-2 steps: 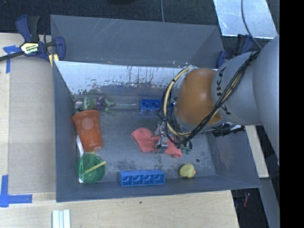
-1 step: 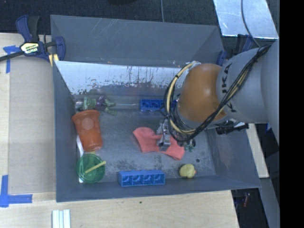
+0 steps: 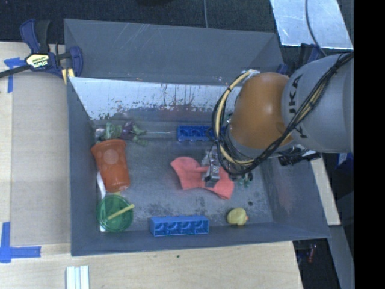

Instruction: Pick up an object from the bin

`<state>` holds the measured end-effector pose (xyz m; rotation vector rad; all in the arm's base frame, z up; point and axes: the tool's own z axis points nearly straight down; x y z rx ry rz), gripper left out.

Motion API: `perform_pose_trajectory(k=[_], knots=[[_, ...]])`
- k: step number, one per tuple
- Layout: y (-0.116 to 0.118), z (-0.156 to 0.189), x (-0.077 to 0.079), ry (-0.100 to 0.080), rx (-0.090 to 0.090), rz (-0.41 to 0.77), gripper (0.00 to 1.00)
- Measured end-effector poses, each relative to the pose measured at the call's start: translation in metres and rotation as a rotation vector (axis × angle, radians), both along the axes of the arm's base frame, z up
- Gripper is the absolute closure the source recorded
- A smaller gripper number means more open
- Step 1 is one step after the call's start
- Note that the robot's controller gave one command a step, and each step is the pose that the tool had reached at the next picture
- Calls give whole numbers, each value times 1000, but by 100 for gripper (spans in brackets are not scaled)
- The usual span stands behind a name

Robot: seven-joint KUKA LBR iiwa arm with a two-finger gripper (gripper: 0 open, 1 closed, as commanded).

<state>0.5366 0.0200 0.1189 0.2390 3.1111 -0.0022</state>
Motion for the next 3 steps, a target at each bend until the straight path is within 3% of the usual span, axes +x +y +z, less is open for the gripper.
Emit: perform_pose_trajectory(k=[3], knots=[[-1,56,2,-10,0,2,100]])
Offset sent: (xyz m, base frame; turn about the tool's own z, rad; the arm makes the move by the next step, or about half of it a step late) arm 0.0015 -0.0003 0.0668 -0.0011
